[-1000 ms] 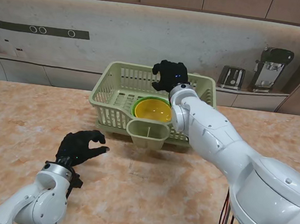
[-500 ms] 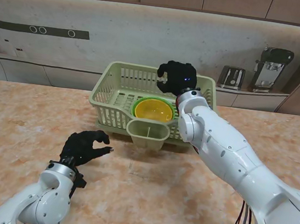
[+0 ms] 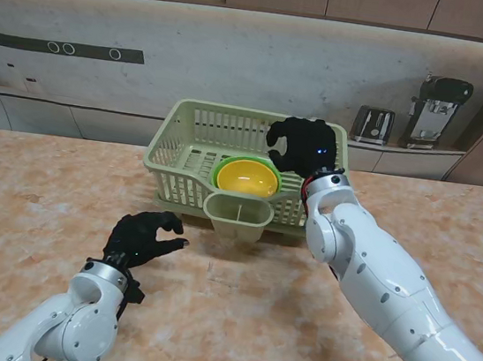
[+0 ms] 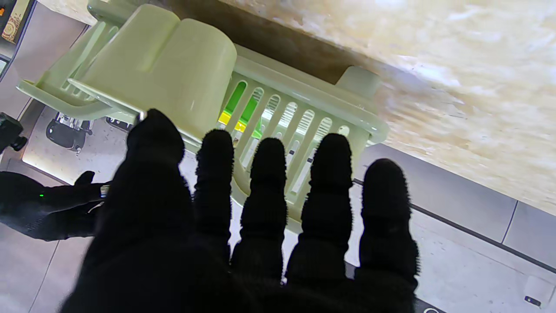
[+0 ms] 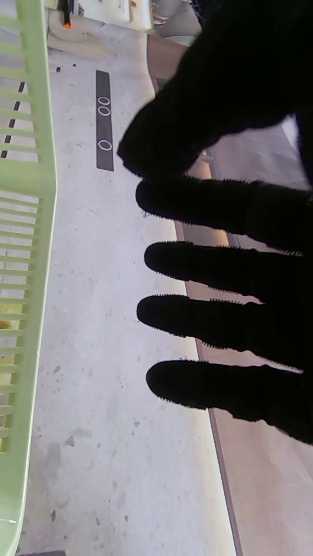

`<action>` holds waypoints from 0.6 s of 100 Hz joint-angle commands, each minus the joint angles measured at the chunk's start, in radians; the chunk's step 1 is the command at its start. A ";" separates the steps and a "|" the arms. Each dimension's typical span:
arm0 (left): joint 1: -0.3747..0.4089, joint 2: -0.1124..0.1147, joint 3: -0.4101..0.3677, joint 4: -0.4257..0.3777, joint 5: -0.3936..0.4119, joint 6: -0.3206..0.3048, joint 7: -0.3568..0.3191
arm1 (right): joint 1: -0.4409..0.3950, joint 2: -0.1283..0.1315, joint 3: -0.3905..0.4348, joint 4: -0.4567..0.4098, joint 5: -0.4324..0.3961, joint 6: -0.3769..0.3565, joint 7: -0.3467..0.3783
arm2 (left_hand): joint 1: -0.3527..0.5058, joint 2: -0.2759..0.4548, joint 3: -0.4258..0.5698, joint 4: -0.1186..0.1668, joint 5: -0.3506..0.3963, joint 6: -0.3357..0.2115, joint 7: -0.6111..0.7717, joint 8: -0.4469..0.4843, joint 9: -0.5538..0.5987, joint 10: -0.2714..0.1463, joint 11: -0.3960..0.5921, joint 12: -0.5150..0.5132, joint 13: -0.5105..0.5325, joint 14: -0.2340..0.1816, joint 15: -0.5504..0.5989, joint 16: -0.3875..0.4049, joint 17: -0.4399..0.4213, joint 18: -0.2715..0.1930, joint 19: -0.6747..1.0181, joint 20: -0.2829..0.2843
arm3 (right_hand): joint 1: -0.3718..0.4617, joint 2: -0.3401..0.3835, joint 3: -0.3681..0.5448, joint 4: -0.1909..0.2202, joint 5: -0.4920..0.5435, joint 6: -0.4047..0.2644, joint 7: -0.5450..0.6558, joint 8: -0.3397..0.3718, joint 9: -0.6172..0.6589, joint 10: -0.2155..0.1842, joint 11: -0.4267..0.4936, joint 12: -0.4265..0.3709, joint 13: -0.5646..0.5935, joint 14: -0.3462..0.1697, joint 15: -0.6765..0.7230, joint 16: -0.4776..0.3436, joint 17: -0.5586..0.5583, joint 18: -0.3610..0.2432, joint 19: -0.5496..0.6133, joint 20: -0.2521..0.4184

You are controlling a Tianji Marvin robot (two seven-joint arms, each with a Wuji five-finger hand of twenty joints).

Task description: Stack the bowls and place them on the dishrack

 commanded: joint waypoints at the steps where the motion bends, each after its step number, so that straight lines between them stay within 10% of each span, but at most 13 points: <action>1: -0.002 -0.002 0.005 -0.001 -0.004 -0.004 -0.017 | -0.042 0.012 0.006 -0.025 -0.011 -0.011 0.006 | 0.006 -0.005 -0.011 0.027 -0.007 -0.020 0.003 -0.002 0.012 -0.016 0.005 0.016 0.015 -0.007 0.008 0.011 -0.004 -0.010 0.021 0.016 | 0.022 -0.046 0.046 -0.032 0.018 -0.033 0.019 -0.012 0.025 -0.029 -0.008 0.027 0.021 -0.022 0.004 0.028 0.009 -0.006 0.026 0.008; 60: -0.017 0.001 0.022 0.008 -0.009 -0.019 -0.030 | -0.339 0.062 0.197 -0.278 -0.138 -0.075 -0.018 | 0.007 -0.005 -0.010 0.028 -0.007 -0.023 0.010 0.003 0.015 -0.016 0.007 0.017 0.014 -0.007 0.006 0.011 -0.004 -0.010 0.021 0.016 | 0.032 -0.149 0.140 -0.065 0.119 -0.097 0.057 0.028 0.136 -0.059 -0.041 0.167 0.102 -0.057 0.057 0.088 0.085 -0.035 0.085 0.010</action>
